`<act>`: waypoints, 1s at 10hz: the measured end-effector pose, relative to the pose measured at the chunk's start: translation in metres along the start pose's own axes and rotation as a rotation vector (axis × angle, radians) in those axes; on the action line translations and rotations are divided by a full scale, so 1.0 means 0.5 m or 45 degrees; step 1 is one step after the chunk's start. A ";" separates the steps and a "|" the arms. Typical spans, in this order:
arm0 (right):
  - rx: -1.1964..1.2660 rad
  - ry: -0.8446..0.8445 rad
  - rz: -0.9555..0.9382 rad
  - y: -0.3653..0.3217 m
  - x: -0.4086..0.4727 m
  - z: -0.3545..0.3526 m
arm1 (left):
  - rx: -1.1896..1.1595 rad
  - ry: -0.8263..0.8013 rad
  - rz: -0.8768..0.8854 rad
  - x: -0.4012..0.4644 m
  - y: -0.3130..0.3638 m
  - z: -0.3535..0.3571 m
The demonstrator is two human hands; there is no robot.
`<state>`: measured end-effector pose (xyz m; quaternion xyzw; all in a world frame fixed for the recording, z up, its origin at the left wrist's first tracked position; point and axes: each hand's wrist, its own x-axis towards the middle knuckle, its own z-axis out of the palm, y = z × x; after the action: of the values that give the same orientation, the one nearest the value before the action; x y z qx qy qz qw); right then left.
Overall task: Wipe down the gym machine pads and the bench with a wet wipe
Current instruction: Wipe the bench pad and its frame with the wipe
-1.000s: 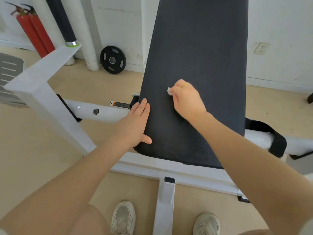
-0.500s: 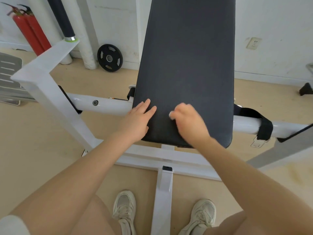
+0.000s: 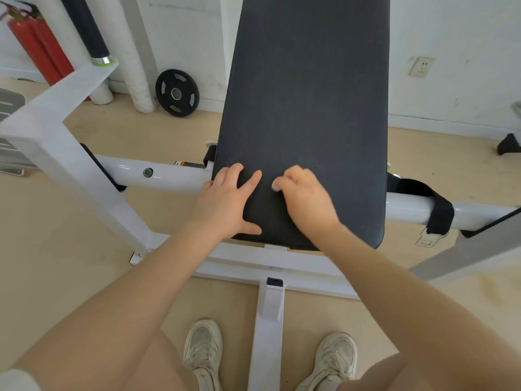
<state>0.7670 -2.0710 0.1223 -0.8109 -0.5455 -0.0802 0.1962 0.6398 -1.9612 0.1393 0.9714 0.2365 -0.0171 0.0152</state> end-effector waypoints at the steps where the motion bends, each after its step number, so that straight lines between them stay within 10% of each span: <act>1: -0.004 0.128 0.192 0.047 0.061 -0.017 | -0.042 -0.004 -0.018 0.000 0.000 0.000; 3: -0.041 0.235 0.323 0.040 0.047 -0.014 | -0.081 -0.003 -0.034 -0.003 0.002 0.003; 6: -0.019 -0.206 -0.137 0.069 -0.010 -0.061 | -0.475 0.326 -0.041 0.023 0.022 -0.028; 8: -0.081 0.128 0.241 0.134 0.115 -0.081 | -0.397 0.107 0.090 0.056 0.059 -0.031; 10: 0.044 -0.147 -0.264 0.079 -0.021 -0.025 | -0.206 0.023 0.136 0.088 0.086 -0.029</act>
<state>0.8002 -2.0982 0.1211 -0.7498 -0.6382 -0.0440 0.1690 0.6990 -1.9787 0.1530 0.9783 0.1850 0.0116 0.0925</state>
